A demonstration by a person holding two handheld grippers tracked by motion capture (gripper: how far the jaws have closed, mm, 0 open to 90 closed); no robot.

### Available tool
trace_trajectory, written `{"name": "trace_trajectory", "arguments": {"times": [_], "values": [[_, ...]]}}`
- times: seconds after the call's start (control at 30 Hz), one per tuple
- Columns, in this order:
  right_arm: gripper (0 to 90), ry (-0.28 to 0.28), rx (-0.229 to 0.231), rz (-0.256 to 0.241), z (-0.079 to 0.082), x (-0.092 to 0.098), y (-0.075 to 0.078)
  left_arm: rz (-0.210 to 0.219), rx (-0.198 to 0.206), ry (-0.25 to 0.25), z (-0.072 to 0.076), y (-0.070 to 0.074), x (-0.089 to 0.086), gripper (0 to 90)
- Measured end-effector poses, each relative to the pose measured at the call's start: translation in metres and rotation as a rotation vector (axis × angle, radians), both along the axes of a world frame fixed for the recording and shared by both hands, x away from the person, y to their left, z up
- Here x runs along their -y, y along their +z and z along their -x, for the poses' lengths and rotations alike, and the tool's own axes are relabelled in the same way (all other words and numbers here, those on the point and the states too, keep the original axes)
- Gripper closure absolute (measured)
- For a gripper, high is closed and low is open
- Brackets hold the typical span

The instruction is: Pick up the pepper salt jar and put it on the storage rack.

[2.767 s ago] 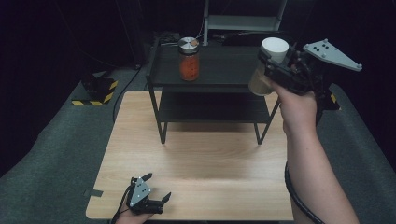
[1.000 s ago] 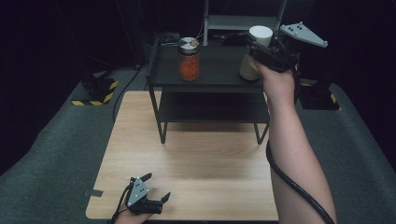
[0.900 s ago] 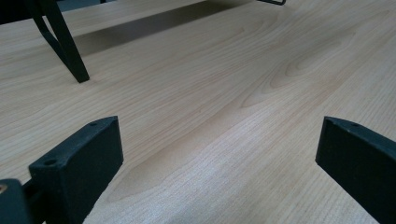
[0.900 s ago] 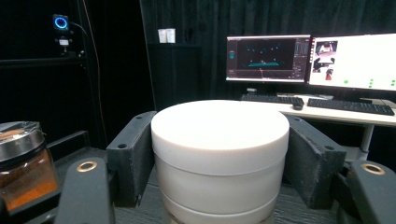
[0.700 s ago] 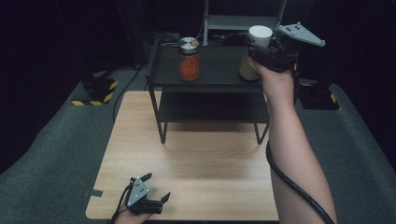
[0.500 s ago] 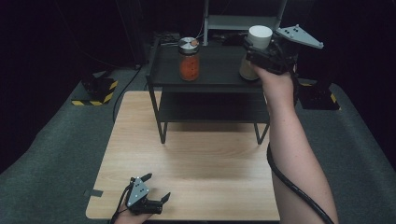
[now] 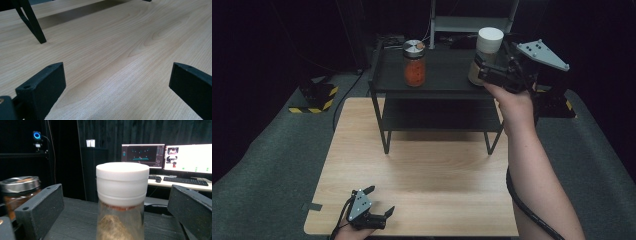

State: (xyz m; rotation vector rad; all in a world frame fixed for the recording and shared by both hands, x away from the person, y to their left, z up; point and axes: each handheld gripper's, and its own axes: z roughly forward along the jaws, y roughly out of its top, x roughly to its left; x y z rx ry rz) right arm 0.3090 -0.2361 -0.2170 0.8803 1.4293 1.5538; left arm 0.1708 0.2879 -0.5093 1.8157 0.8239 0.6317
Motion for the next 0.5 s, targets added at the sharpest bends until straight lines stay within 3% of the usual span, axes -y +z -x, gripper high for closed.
{"name": "trace_trajectory", "arguments": {"times": [0.5], "values": [[0.1,0.056,0.033,-0.005,0.038,0.013,-0.039,-0.019,0.003,0.002,0.001,0.001,0.003,0.9]]}}
